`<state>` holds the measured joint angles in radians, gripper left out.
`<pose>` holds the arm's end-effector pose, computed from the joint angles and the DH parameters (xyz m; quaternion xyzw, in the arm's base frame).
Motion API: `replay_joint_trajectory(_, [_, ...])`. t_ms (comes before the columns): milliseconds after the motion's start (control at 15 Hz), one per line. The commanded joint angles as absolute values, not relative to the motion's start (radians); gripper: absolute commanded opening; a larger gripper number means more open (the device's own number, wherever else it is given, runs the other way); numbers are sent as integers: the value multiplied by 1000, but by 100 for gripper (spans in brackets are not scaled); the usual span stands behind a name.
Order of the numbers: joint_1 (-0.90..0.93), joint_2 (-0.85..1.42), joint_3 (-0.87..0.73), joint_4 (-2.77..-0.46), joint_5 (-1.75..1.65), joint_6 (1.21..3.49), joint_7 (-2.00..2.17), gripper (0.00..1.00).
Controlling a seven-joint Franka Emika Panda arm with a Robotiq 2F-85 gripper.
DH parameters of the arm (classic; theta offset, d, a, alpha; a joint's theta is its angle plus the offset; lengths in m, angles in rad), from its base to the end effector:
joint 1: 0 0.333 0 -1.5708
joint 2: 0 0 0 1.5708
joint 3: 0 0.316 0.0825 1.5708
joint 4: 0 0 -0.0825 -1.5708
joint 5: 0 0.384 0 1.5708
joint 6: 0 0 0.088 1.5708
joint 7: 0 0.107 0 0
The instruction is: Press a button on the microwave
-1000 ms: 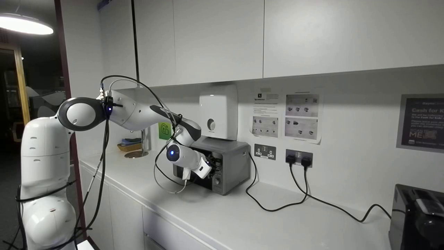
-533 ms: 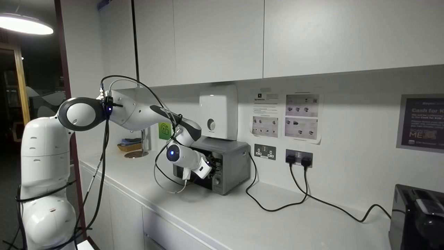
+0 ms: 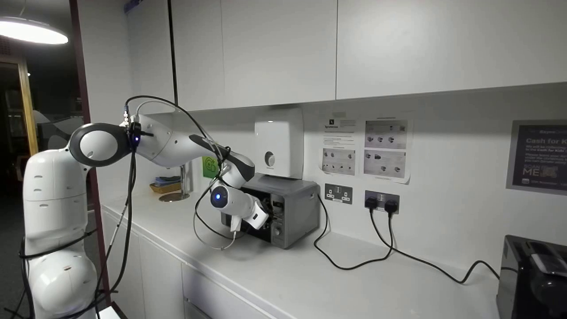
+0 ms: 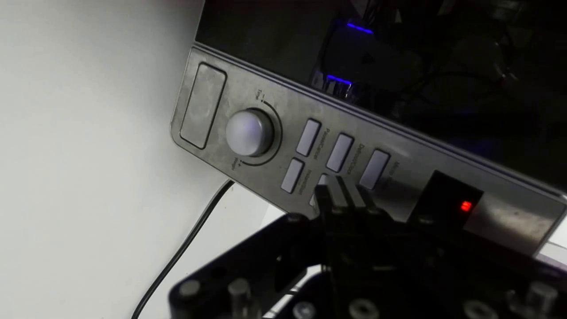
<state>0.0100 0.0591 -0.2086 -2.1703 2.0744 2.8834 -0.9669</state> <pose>0.5173 -0.1550 0.3760 -0.7177 0.4825 -0.4006 0.3026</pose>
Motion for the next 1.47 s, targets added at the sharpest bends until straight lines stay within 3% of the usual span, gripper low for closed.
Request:
replay_joint_trajectory(0, [0,-18,-217,-2237,2057,2825,-1008,0])
replay_joint_trajectory(1400, [3,-26,-215,-2227,2075,2841,-1004,0])
